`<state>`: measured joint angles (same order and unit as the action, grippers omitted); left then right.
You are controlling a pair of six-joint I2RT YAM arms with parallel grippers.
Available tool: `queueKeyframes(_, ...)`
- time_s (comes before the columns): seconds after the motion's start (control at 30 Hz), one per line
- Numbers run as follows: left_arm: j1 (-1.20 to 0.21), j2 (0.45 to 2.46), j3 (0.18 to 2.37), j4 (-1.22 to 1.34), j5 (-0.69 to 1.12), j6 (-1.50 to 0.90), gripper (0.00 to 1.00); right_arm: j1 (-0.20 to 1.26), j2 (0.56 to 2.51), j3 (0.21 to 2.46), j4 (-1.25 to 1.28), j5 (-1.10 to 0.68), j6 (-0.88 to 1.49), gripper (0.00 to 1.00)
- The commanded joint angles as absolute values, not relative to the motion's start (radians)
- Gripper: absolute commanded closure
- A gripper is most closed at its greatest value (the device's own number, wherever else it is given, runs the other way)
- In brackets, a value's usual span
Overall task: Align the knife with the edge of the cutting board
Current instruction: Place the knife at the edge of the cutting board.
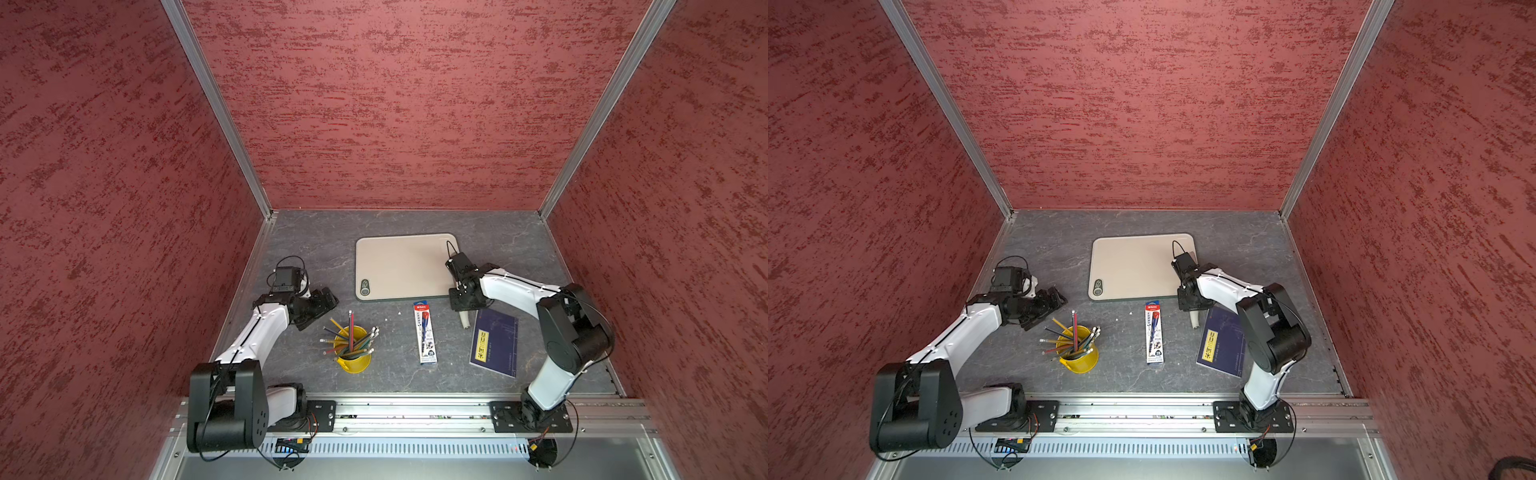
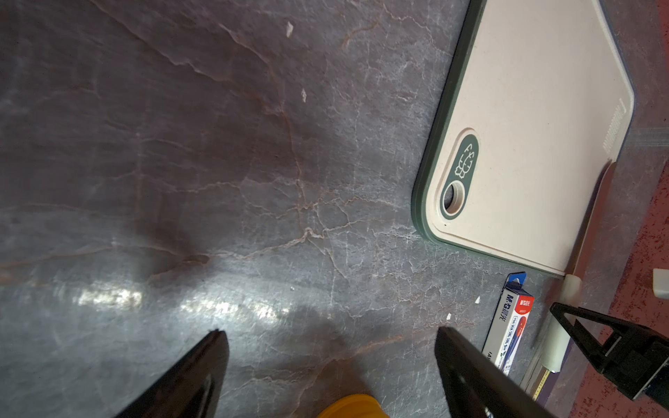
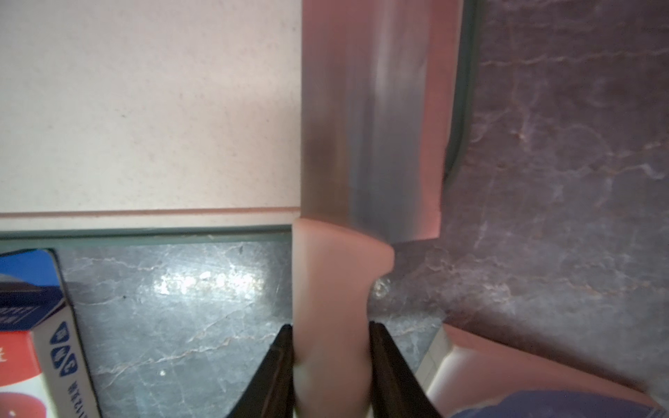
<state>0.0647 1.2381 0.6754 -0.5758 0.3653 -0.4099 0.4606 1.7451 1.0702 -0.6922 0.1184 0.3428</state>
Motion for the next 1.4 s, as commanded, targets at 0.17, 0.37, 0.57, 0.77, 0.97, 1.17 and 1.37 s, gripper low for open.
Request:
queueKeyframes(0.17,0.071,1.239,0.699,-0.588,0.380,-0.393,0.06,0.450,1.757,1.076,-0.675,0.150,0.332,1.00)
queueKeyframes(0.37,0.073,1.242,0.700,-0.585,0.382,-0.391,0.06,0.446,1.752,1.081,-0.681,0.149,0.341,1.00)
queueKeyframes(0.57,0.074,1.242,0.699,-0.584,0.385,-0.388,0.06,0.446,1.755,1.082,-0.683,0.144,0.339,1.00)
queueKeyframes(0.77,0.073,1.246,0.699,-0.583,0.388,-0.387,0.06,0.446,1.755,1.087,-0.687,0.142,0.339,1.00)
queueKeyframes(0.97,0.073,1.246,0.698,-0.583,0.390,-0.386,0.06,0.448,1.750,1.087,-0.689,0.141,0.348,1.00)
queueKeyframes(1.17,0.073,1.244,0.698,-0.582,0.391,-0.388,0.06,0.446,1.750,1.089,-0.693,0.144,0.361,1.00)
queueKeyframes(1.37,0.073,1.267,0.705,-0.592,0.406,-0.390,0.06,0.446,1.754,1.106,-0.702,0.146,0.376,1.00)
